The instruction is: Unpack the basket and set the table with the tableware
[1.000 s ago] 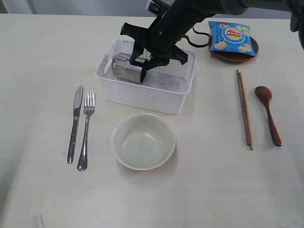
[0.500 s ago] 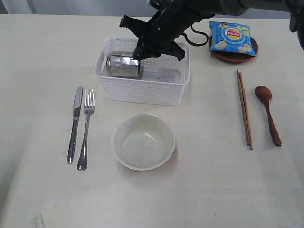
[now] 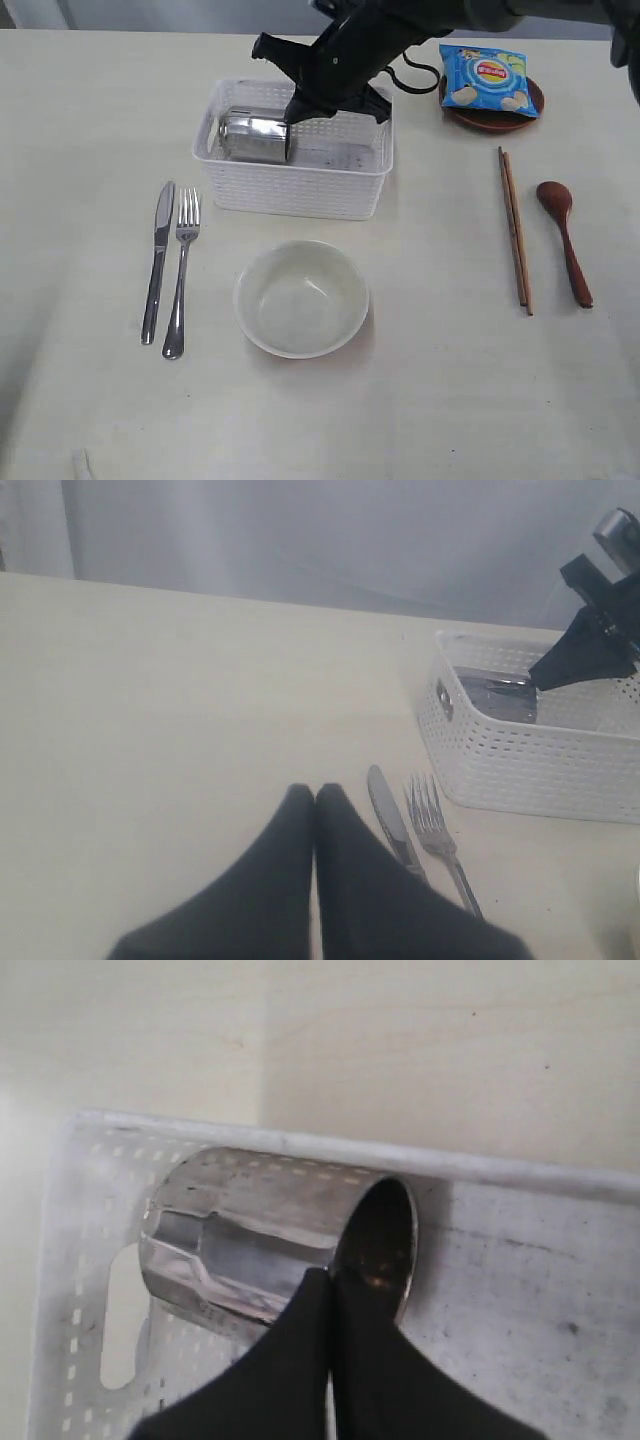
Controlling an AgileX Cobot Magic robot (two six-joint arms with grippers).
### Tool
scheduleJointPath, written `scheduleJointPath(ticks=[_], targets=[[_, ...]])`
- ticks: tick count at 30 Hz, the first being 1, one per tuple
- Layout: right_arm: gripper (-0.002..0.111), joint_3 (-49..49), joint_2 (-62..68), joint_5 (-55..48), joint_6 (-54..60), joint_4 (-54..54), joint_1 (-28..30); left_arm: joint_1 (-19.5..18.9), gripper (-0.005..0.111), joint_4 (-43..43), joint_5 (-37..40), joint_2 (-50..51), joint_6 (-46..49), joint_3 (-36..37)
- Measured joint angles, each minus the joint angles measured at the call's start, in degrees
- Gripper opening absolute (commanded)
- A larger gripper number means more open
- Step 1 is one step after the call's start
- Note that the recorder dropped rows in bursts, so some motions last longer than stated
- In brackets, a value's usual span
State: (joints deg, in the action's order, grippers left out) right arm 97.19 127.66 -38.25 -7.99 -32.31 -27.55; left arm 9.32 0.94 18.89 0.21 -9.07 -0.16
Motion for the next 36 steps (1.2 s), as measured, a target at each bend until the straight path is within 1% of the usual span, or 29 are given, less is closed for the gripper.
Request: scheduleJointPath(ticks=[3, 10, 14, 20, 23, 26, 29, 30, 33, 36], targets=[[-0.001, 0.1, -0.1, -1.1, -2.9, 5.4, 0.0, 0.0, 0.000, 0.0, 0.0, 0.0, 0.0, 0.0], [-0.001, 0.1, -1.5, -5.9, -16.6, 27.7, -0.1, 0.0, 0.000, 0.0, 0.0, 0.0, 0.0, 0.0], [-0.001, 0.1, -2.5, -10.0, -23.0, 38.7, -0.1, 0.0, 0.000, 0.0, 0.0, 0.0, 0.0, 0.0], [-0.001, 0.4, -3.1, -15.3, -27.6, 48.2, -0.1, 0.0, 0.000, 0.0, 0.0, 0.0, 0.0, 0.0], [-0.001, 0.4, -3.1, -18.3, -29.4, 50.2, 0.6, 0.0, 0.000, 0.0, 0.0, 0.0, 0.0, 0.0], [-0.001, 0.4, -3.3, -22.4, -29.8, 52.4, 3.5, 0.0, 0.000, 0.0, 0.0, 0.0, 0.0, 0.0], [-0.001, 0.4, -4.8, -22.8, -29.7, 53.7, 4.5, 0.0, 0.000, 0.0, 0.0, 0.0, 0.0, 0.0], [-0.001, 0.4, -5.7, -21.0, -29.1, 53.0, 4.5, 0.0, 0.000, 0.0, 0.0, 0.0, 0.0, 0.0], [-0.001, 0.4, -8.5, -15.3, -25.0, 43.6, 3.7, 0.0, 0.000, 0.0, 0.0, 0.0, 0.0, 0.0], [0.000, 0.6, -8.9, -13.6, -22.3, 36.2, 3.1, 0.0, 0.000, 0.0, 0.0, 0.0, 0.0, 0.0]])
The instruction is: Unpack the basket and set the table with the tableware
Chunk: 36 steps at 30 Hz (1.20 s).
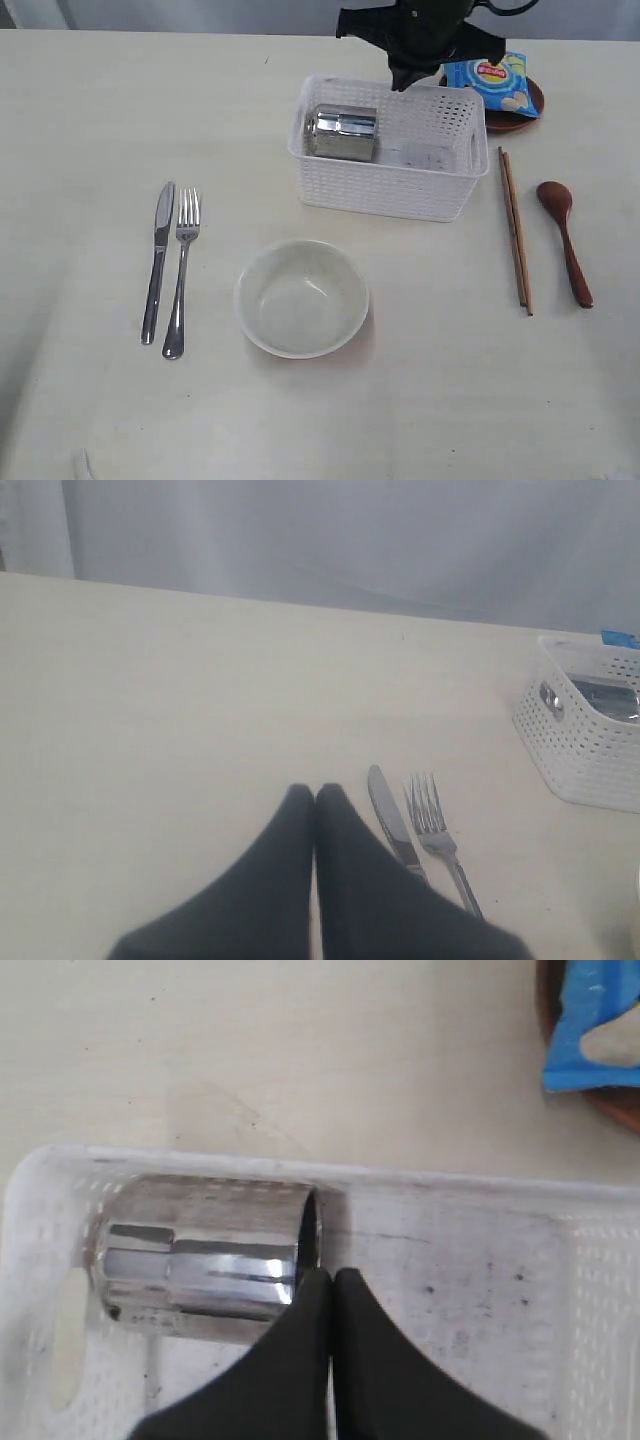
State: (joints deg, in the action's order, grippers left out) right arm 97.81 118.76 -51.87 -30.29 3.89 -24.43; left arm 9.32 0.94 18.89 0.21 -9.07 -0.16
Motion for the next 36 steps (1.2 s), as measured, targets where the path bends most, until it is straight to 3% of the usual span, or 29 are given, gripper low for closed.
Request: scheduleJointPath(ticks=[2, 8, 10, 20, 36], targets=[[0.005, 0.0, 0.1, 0.1, 1.8, -2.1, 0.0, 0.0, 0.000, 0.0, 0.0, 0.0, 0.0, 0.0], [0.050, 0.0, 0.9, 0.3, 6.1, -9.8, 0.0, 0.0, 0.000, 0.0, 0.0, 0.0, 0.0, 0.0], [0.056, 0.0, 1.6, 0.3, 6.9, -12.0, 0.0, 0.0, 0.000, 0.0, 0.0, 0.0, 0.0, 0.0], [0.056, 0.0, 5.4, 0.5, 9.4, -17.1, 1.2, 0.0, 0.000, 0.0, 0.0, 0.0, 0.0, 0.0], [0.056, 0.0, 9.3, 1.9, 27.8, -35.3, 8.1, 0.0, 0.000, 0.0, 0.0, 0.0, 0.0, 0.0]])
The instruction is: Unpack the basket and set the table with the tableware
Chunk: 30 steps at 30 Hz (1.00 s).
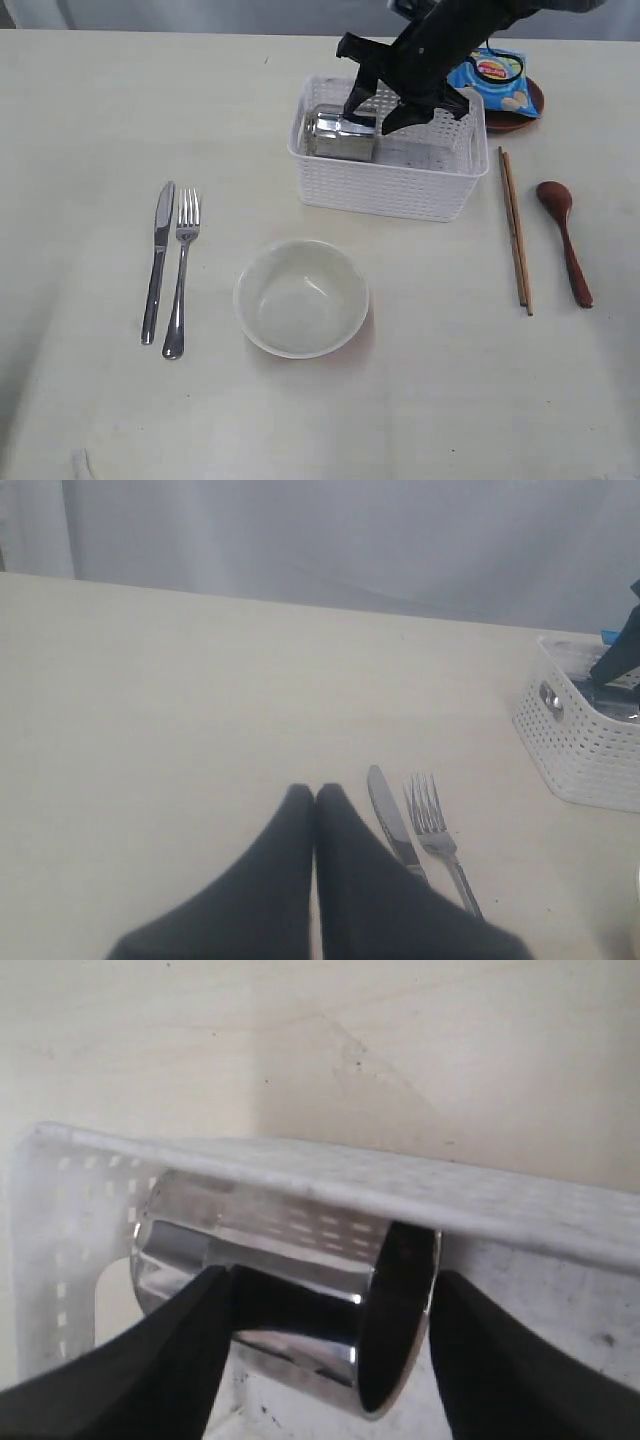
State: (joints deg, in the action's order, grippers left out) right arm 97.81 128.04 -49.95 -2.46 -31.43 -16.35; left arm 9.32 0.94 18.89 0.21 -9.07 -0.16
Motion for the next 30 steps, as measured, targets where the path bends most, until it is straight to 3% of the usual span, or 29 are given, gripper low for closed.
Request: scheduleJointPath(ticks=[12, 14, 19, 30], targets=[[0.052, 0.0, 1.9, -1.2, 10.5, -9.7, 1.4, 0.0, 0.000, 0.0, 0.0, 0.0, 0.0, 0.0], [0.042, 0.0, 2.2, -1.2, 11.7, -11.0, 1.4, 0.0, 0.000, 0.0, 0.0, 0.0, 0.0, 0.0], [0.000, 0.1, 2.5, -2.0, 13.4, -15.6, 1.4, 0.0, 0.000, 0.0, 0.0, 0.0, 0.0, 0.0], [0.000, 0.0, -0.7, -5.7, 16.2, -14.3, 1.9, 0.0, 0.000, 0.0, 0.0, 0.0, 0.0, 0.0]])
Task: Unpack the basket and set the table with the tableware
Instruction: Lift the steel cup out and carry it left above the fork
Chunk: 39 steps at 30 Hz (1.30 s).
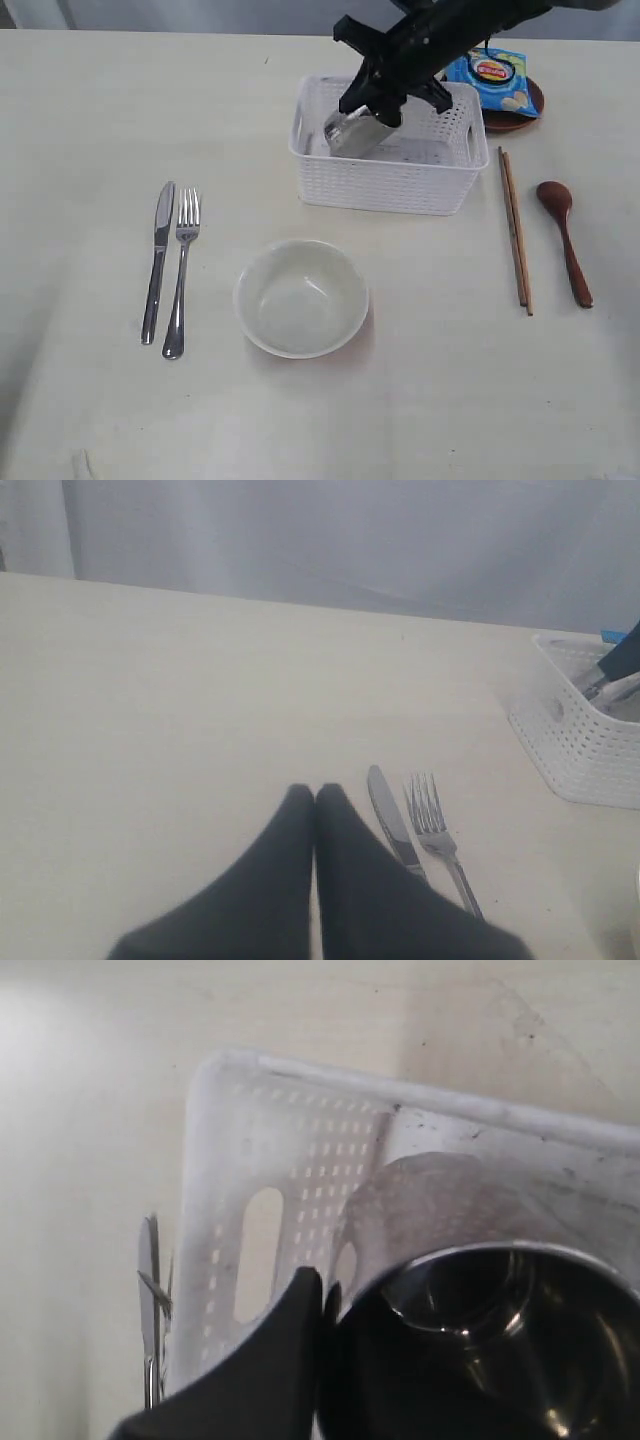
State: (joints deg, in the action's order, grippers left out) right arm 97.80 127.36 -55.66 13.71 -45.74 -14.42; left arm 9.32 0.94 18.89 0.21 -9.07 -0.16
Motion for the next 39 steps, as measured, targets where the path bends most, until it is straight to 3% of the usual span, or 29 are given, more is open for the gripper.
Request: scheduleJointPath(ticks=[6, 9, 15, 19, 23, 34, 39], targets=[[0.000, 0.0, -9.2, 0.0, 0.7, 4.3, -1.8, 0.0, 0.000, 0.0, 0.0, 0.0, 0.0, 0.0], [0.000, 1.7, -13.4, 0.4, 0.7, 8.8, -5.5, 0.0, 0.000, 0.0, 0.0, 0.0, 0.0, 0.0], [0.000, 11.4, -14.6, 0.9, -6.9, 27.3, -18.8, 0.0, 0.000, 0.0, 0.0, 0.0, 0.0, 0.0], [0.000, 19.8, -9.4, -2.4, -12.2, 39.0, -27.9, 0.0, 0.000, 0.0, 0.0, 0.0, 0.0, 0.0], [0.000, 27.8, -1.9, -5.3, -16.2, 44.6, -33.1, 0.0, 0.000, 0.0, 0.0, 0.0, 0.0, 0.0], [0.000, 52.1, 19.2, -14.0, -20.2, 46.6, -34.5, 0.0, 0.000, 0.0, 0.0, 0.0, 0.0, 0.0], [0.000, 56.1, 22.5, -14.1, -21.3, 46.6, -34.5, 0.0, 0.000, 0.0, 0.0, 0.0, 0.0, 0.0]])
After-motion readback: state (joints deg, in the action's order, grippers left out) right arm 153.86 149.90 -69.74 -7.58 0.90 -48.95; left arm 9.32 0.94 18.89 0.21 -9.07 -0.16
